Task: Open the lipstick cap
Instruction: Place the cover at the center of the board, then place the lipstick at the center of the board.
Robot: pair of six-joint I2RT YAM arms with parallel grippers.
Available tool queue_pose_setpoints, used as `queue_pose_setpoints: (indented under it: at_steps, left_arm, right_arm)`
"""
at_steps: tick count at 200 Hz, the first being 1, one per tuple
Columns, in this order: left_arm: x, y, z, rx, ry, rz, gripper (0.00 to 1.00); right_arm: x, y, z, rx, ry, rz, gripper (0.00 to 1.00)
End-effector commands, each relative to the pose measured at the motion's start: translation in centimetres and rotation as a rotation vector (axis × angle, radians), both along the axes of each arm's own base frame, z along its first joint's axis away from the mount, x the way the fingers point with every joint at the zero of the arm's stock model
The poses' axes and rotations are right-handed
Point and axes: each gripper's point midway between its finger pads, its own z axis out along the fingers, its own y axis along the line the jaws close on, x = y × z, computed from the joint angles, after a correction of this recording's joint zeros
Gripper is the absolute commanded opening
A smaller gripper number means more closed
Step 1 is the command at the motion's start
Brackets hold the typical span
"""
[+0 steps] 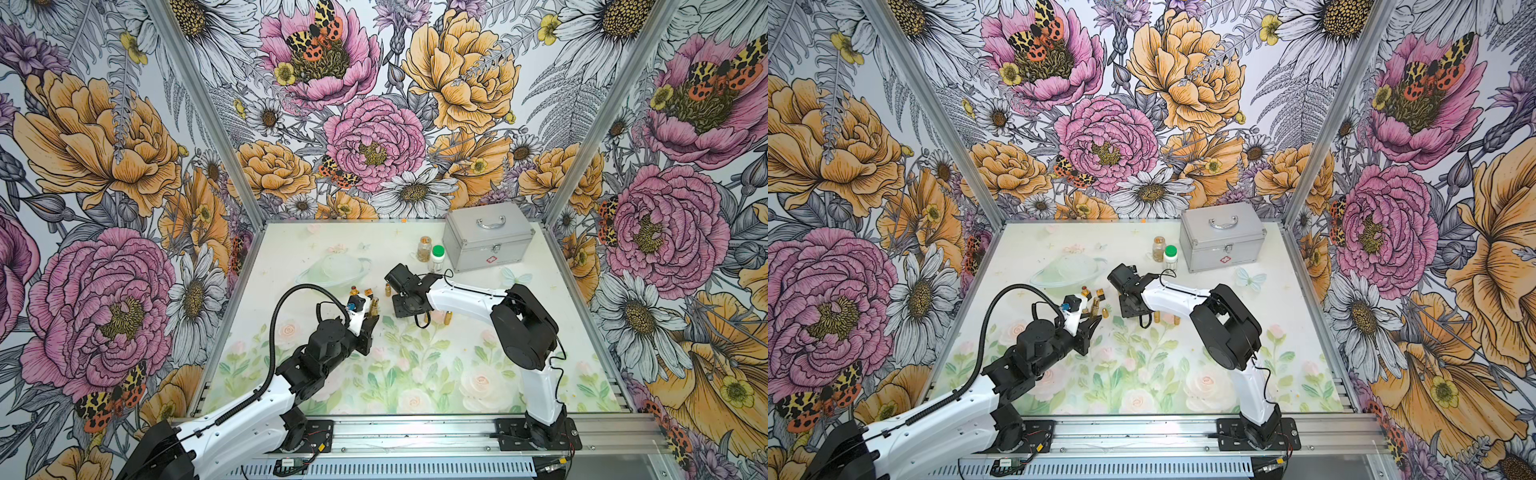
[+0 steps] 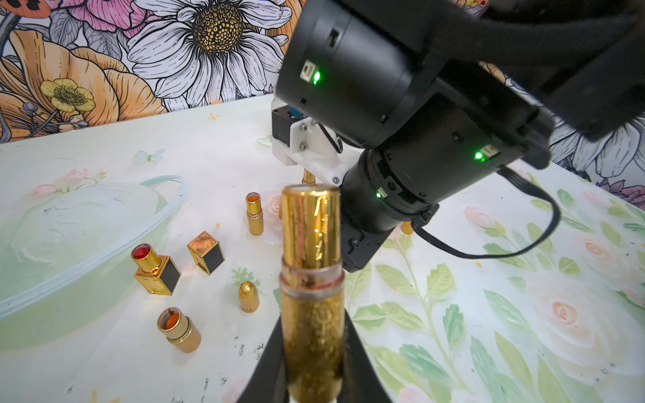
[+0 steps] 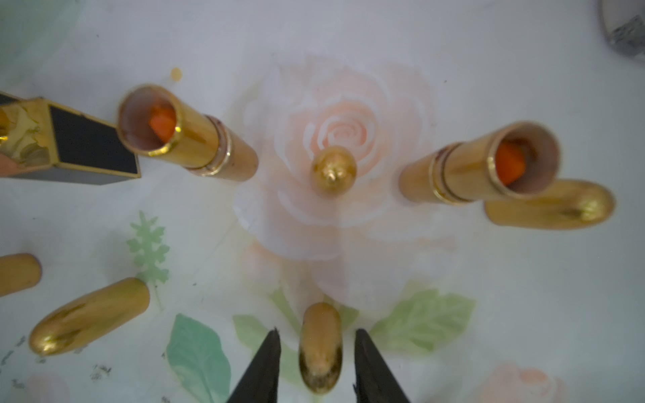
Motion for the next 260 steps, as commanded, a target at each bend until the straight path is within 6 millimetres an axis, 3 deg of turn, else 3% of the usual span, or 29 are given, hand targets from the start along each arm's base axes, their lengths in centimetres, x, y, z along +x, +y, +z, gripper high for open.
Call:
queue_pose_setpoints:
  at_steps: [1,56,110,162,215,260]
  left_arm:
    - [0.2,0.4,0.3,-0.025,-0.005,0.022,0.0]
    - [0.4,-0.4,0.6,-0.021,0.0,-0.009,0.0]
    - [1.0,-1.6,1.0,-0.032,0.004,-0.031,0.0]
    - [1.4,-2.8,1.2,-0.037,0.014,-0.063,0.0]
    - [1.3,-3.0,1.6,-0.043,0.004,-0.072,0.0]
    - [1.3,-3.1,1.9,-0.046,-0.004,-0.075,0.0]
  right_arm:
    - [0.3,0.3,5.5,0.088,-0.085,0.006,0.4]
    - [-2.4,-1.0,11.7,0.209,-0.082,0.075,0.47]
    - [-7.3,1.1,16.7,0.47,0.013,0.284,0.51]
    - [-9.0,3.0,18.1,0.603,0.056,0.333,0.55]
    - [-8.9,5.6,17.4,0.654,0.095,0.346,0.55]
    - [-8.4,6.4,16.3,0.658,0.11,0.333,0.52]
